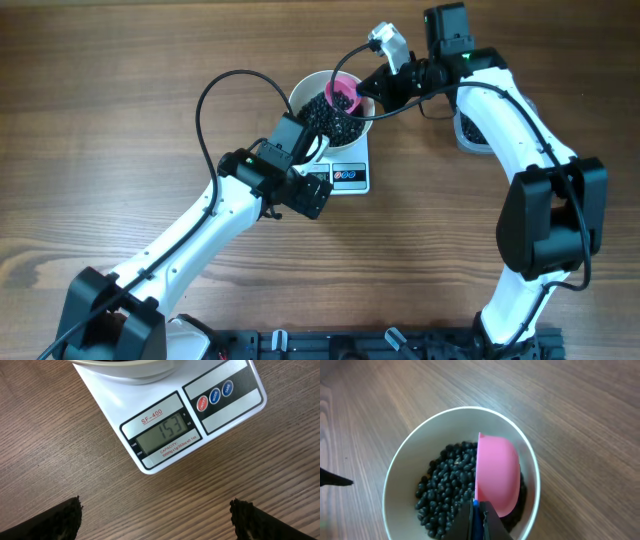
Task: Scoop item into bowl and weigh 150g on scale
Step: 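Dip the pink scoop into the white bowl to scoop out beans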
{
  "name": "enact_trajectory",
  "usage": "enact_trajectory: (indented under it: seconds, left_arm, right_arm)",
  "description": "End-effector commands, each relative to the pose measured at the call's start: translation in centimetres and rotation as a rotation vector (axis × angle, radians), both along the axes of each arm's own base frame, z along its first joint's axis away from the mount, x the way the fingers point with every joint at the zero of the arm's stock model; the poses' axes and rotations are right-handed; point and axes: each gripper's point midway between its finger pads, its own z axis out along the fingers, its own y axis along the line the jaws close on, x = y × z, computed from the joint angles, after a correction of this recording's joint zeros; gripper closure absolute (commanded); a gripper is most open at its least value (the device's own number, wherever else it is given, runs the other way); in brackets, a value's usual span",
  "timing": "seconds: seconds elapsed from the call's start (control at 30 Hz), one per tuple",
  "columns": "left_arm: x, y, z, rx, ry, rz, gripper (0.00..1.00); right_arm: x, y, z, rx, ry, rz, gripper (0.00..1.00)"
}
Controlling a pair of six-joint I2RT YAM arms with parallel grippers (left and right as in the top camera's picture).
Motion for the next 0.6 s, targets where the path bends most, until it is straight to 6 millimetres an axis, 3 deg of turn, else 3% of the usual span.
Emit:
enact_trajectory:
  seconds: [0.0, 0.23, 0.37, 0.57]
  left_arm:
    - [0.1, 0.1, 0.4, -0.008, -0.012, -0.005, 0.00]
    - [0.1, 0.1, 0.4, -0.008, -0.012, -0.005, 0.00]
    - [0.1, 0.1, 0.4, -0.008, -0.012, -0.005, 0.00]
    - [0.1, 0.1, 0.4, -0.008, -0.012, -0.005, 0.00]
  right_arm:
    - [0.8, -0.2, -1.8, -0.028, -0.011, 0.000, 0.96]
    - [1.9, 0.0, -4.2, -0.035, -0.010, -0.005, 0.96]
    - [1.5, 0.0, -5.0, -0.047, 0.019, -0.002, 0.96]
    - [-2.4, 0.5, -6.6, -0.125, 0.059, 0.163, 0.96]
